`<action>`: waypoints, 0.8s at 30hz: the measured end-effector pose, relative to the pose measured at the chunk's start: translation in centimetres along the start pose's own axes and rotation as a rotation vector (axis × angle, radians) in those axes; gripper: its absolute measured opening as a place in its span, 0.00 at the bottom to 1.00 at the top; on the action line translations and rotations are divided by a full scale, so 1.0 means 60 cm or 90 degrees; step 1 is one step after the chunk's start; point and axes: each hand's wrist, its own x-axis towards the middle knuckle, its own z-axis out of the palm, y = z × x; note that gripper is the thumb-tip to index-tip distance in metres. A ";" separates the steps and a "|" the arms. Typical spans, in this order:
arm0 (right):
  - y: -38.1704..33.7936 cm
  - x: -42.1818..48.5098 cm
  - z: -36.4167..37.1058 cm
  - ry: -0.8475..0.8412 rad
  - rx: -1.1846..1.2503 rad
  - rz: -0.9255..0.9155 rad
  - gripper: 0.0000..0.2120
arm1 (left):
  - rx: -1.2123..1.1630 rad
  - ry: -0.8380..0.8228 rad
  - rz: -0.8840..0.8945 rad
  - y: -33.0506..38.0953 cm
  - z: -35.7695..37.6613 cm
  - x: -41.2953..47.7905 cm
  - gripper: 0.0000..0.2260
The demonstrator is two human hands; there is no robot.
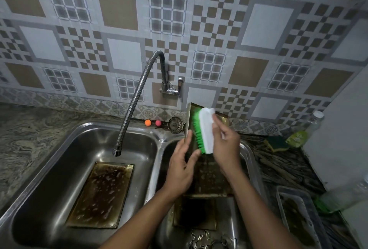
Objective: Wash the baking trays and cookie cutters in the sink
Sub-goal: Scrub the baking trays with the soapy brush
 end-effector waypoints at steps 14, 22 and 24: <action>0.010 -0.028 0.026 -0.024 -0.005 0.006 0.14 | -0.025 0.031 -0.008 -0.013 -0.026 0.000 0.35; 0.072 -0.074 -0.046 0.064 0.037 -0.019 0.14 | 0.265 0.067 0.164 -0.016 -0.070 0.053 0.36; 0.085 -0.055 -0.071 0.080 0.016 0.000 0.14 | 0.295 0.045 0.214 -0.021 -0.078 0.051 0.38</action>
